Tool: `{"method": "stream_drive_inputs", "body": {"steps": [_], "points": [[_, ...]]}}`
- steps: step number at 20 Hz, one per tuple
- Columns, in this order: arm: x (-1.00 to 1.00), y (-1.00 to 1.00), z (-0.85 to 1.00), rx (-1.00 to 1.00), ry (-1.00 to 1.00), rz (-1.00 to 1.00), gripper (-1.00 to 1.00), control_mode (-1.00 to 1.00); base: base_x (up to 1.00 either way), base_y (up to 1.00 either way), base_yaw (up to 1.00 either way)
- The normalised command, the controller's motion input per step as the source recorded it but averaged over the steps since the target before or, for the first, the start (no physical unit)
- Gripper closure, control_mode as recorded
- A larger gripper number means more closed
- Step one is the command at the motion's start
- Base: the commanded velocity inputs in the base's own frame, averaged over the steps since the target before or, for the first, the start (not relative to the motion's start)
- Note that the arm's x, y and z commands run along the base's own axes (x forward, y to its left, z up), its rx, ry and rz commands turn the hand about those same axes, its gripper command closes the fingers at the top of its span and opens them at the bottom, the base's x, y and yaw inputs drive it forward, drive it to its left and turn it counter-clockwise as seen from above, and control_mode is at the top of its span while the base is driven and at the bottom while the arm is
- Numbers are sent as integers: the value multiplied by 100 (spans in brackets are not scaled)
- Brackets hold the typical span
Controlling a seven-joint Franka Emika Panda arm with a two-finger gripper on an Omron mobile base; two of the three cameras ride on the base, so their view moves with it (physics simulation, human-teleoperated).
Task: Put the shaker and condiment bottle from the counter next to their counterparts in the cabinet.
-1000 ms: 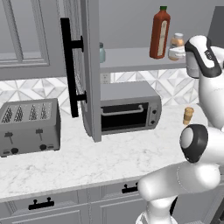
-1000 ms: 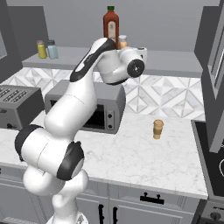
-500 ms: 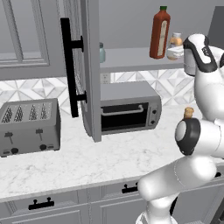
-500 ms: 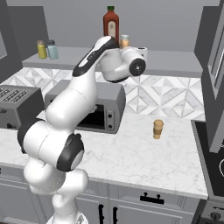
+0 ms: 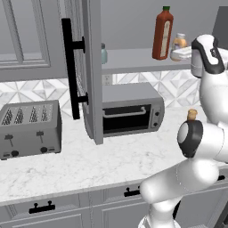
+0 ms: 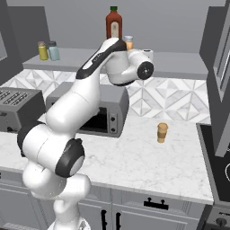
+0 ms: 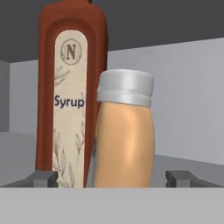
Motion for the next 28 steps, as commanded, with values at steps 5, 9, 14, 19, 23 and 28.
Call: {"method": "stream_drive_inputs", "body": {"steps": [5,9,14,19,23,28], "points": [[-31,0,0,0,0,0,-100,-100,0,0,0],[-51,0,7,3,1,0,-100,-100,0,0,0],[-57,0,30,10,0,0,-100,-100,0,0,0],[-67,0,19,7,0,0,-100,-100,0,0,0],[-88,1,2,1,0,-2,-100,-100,0,0,0],[-98,3,1,0,0,-6,-100,-100,0,0,0]]}}
